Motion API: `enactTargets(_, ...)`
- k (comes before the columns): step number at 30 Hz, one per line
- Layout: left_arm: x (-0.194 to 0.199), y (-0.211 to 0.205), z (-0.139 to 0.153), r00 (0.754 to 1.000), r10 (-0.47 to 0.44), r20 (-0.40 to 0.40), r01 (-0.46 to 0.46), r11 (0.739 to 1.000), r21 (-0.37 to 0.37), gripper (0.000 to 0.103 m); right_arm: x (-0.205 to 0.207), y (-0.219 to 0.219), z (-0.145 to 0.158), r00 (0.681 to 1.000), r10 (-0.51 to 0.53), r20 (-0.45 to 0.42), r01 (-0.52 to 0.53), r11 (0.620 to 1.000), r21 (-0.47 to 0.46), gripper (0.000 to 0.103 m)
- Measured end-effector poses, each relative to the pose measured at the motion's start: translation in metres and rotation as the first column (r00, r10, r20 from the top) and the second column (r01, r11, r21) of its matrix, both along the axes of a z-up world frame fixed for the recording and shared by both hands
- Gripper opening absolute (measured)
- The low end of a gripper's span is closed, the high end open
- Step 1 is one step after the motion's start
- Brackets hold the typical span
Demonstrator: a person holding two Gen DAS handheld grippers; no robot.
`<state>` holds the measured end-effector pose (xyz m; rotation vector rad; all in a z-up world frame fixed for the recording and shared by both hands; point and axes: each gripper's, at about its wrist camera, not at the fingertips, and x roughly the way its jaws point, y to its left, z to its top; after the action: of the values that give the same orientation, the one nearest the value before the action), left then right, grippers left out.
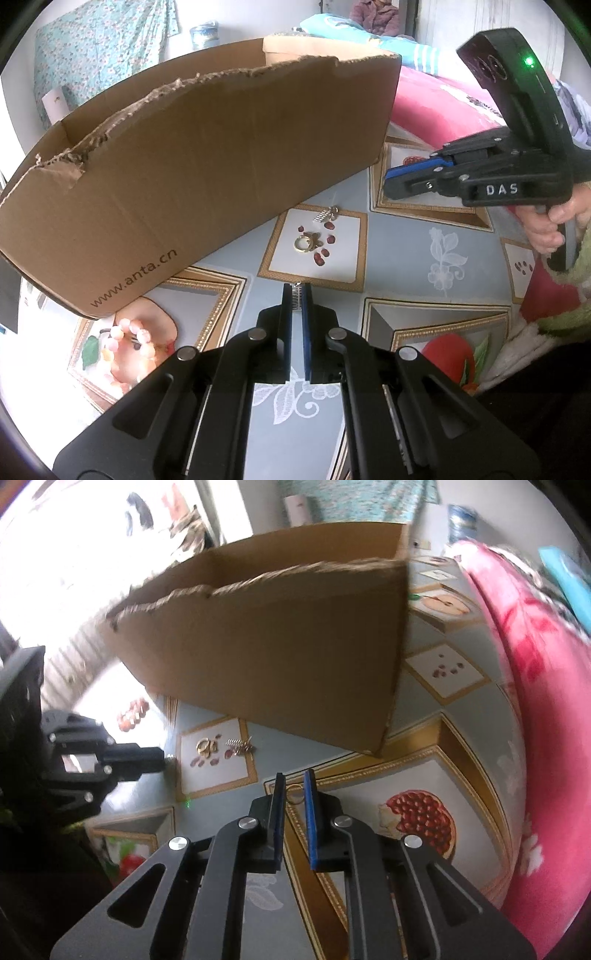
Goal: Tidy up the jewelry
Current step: 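Carry the gold ring with the right gripper over the box while the left gripper carries the spring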
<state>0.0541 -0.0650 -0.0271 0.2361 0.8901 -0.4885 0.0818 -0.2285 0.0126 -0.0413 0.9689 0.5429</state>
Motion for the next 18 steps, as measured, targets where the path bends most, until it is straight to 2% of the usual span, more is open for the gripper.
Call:
enactTargets(4, -0.002, 0.006, 0.007, 1.0, -0.002, 0.019, 0.003, 1.0, -0.018, 0.004, -0.005, -0.013, 0.011, 0.999, -0.044, -0.01, 0.044, 0.996, 0.074, 0.01)
enactTargets(8, -0.005, 0.015, 0.026, 0.998, -0.013, 0.058, 0.017, 0.998, -0.064, 0.004, -0.01, -0.022, 0.041, 0.998, -0.056, 0.039, 0.051, 0.99, 0.129, 0.01)
enactTargets(13, -0.009, 0.028, 0.065, 0.992, -0.039, 0.118, 0.058, 0.985, -0.16, 0.004, -0.013, -0.016, 0.091, 0.989, -0.022, 0.143, -0.004, 0.983, 0.184, 0.01)
enactTargets(18, -0.002, 0.03, 0.11, 0.977, -0.05, 0.207, 0.089, 0.979, -0.184, 0.004, 0.006, -0.003, 0.134, 0.979, 0.021, 0.205, -0.075, 0.963, 0.261, 0.01)
